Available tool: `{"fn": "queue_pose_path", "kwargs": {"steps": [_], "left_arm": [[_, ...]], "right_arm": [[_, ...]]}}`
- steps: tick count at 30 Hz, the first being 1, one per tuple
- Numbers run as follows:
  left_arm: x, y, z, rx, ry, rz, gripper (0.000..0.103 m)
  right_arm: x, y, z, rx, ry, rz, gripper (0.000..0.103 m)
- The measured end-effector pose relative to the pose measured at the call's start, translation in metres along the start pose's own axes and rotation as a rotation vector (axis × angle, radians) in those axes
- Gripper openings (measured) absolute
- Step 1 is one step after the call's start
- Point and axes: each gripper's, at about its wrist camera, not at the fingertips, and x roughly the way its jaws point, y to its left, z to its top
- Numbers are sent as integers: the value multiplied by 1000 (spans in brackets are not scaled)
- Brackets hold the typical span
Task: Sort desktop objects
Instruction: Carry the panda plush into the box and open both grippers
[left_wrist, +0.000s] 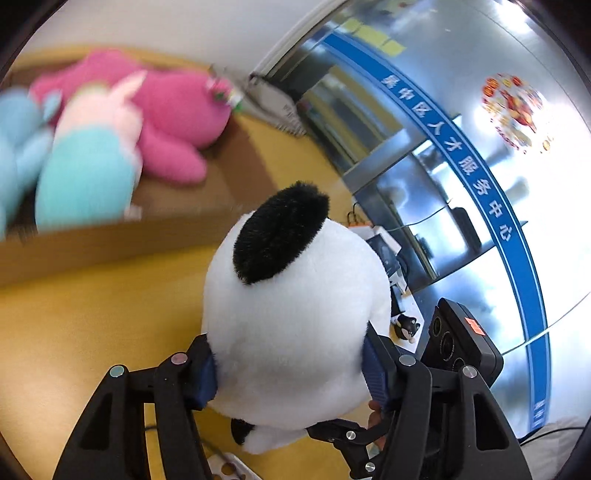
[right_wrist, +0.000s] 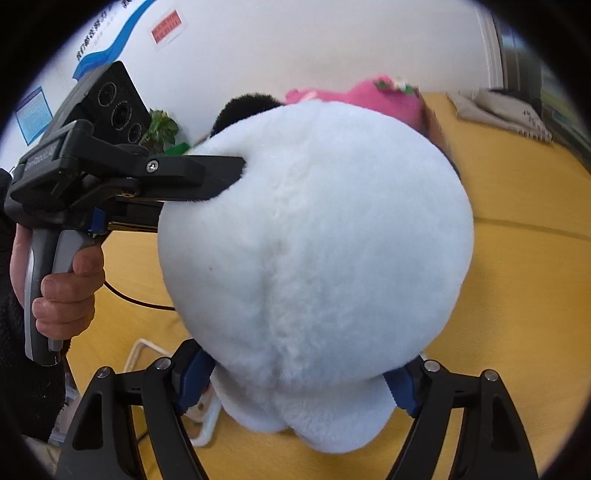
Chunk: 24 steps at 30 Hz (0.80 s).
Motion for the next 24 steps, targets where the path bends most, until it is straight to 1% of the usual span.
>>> {"fn": "queue_pose_path", "kwargs": {"steps": [3,5,7,9,12,13,16,17,20,22,24], "left_arm": [[-11,-4,42,51,-41,20,67],[-18,-6,71,85,-68,33,67],[-25,-8,99,119,-96,47,67],[-32,-11,127,153,-123,60,67],[-43,-14,169,204,-164,80,67],[-35,-2,183,185,-155,86,67],[-8,40,206,91,-109,90,67],[7,60,212,31,-79,88,68],[37,94,209,-37,-20,74,68],[52,100,200,-36,4,73,70],[62,102,190,-19,33,94,70]], "right_arm": [[-13,11,30,-39,-73,-18,79],[-20,14,63,-81,-127,-32,79],[-21,14,95,-112,-158,-49,79],[-15,12,130,-139,-183,-65,79],[8,-2,173,-147,-195,-68,79],[20,-9,180,-146,-183,-75,79],[57,-28,202,-141,-148,-95,79],[70,-34,207,-137,-132,-103,79],[102,-52,199,-91,-50,-116,79],[111,-58,187,-59,0,-127,79],[116,-62,179,-44,51,-135,79]]}}
